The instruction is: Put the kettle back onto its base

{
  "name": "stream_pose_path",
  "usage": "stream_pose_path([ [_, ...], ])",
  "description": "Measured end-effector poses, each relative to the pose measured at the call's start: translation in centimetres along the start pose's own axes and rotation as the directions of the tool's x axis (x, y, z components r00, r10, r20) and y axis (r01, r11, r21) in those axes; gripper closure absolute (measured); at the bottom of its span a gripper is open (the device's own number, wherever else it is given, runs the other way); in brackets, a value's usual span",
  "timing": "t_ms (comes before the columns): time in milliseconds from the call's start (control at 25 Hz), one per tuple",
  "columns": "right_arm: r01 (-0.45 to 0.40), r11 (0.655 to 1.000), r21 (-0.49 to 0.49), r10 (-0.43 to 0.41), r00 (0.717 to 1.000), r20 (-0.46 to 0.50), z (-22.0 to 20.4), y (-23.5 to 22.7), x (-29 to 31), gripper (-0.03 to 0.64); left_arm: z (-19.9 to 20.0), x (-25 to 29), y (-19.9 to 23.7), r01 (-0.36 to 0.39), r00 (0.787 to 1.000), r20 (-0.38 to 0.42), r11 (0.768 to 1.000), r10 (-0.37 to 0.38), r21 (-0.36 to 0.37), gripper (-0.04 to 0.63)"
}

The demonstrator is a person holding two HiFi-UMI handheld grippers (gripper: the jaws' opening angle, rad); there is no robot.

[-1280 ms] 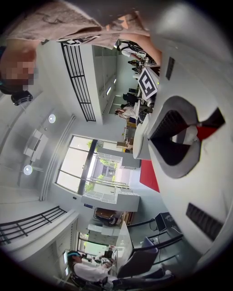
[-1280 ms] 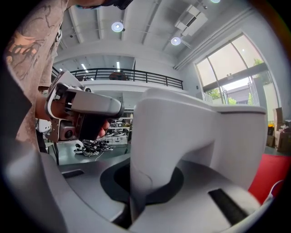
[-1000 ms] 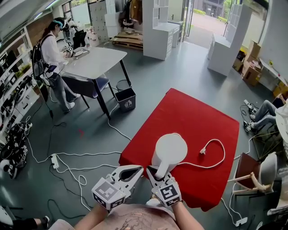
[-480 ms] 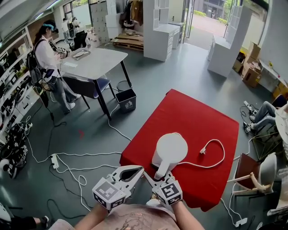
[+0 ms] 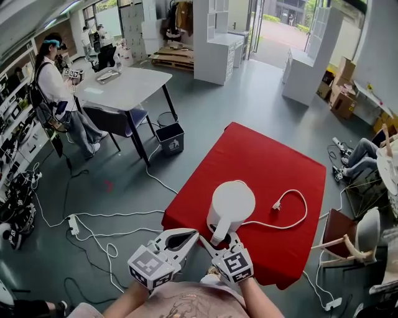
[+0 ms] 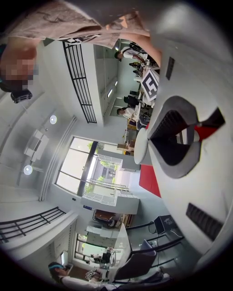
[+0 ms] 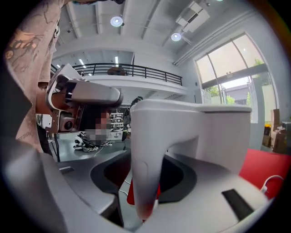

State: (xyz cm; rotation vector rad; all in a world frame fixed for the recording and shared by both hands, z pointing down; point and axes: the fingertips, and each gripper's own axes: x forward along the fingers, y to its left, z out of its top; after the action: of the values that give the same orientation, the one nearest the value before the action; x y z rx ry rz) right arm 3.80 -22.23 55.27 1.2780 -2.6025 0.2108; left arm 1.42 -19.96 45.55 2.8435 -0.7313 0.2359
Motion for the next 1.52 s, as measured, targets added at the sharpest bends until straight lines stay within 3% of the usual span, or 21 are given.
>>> stream_pose_path([
  [880, 0.195, 0.979, 0.054, -0.196, 0.98, 0.018, -0.2, -2.0, -8.1, 0.4, -0.6, 0.7, -3.9, 0.13, 0.991, 0.008, 0.991, -0.13, 0.017, 0.606],
  [1120, 0.216, 0.973, 0.085, -0.221, 0.974, 0.055, 0.6, -0.5, -9.9, 0.482, -0.5, -0.3, -5.2, 0.163, 0.987, 0.013, 0.987, -0.163, 0.018, 0.606],
  [1200, 0.229, 0.969, 0.094, -0.236, 0.969, 0.069, 0.9, 0.0, -10.6, 0.568, -0.8, -0.6, -5.5, 0.172, 0.985, 0.014, 0.985, -0.173, 0.026, 0.606],
  [1280, 0.23, 0.968, 0.103, -0.239, 0.968, 0.081, 1.3, 0.6, -11.2, 0.611, -0.8, -0.9, -6.0, 0.187, 0.982, 0.014, 0.982, -0.188, 0.029, 0.606],
  [1520, 0.27, 0.955, 0.123, -0.283, 0.954, 0.101, 2.1, 2.4, -13.0, 0.611, -0.7, -2.1, -7.3, 0.22, 0.975, 0.031, 0.975, -0.222, 0.036, 0.606],
])
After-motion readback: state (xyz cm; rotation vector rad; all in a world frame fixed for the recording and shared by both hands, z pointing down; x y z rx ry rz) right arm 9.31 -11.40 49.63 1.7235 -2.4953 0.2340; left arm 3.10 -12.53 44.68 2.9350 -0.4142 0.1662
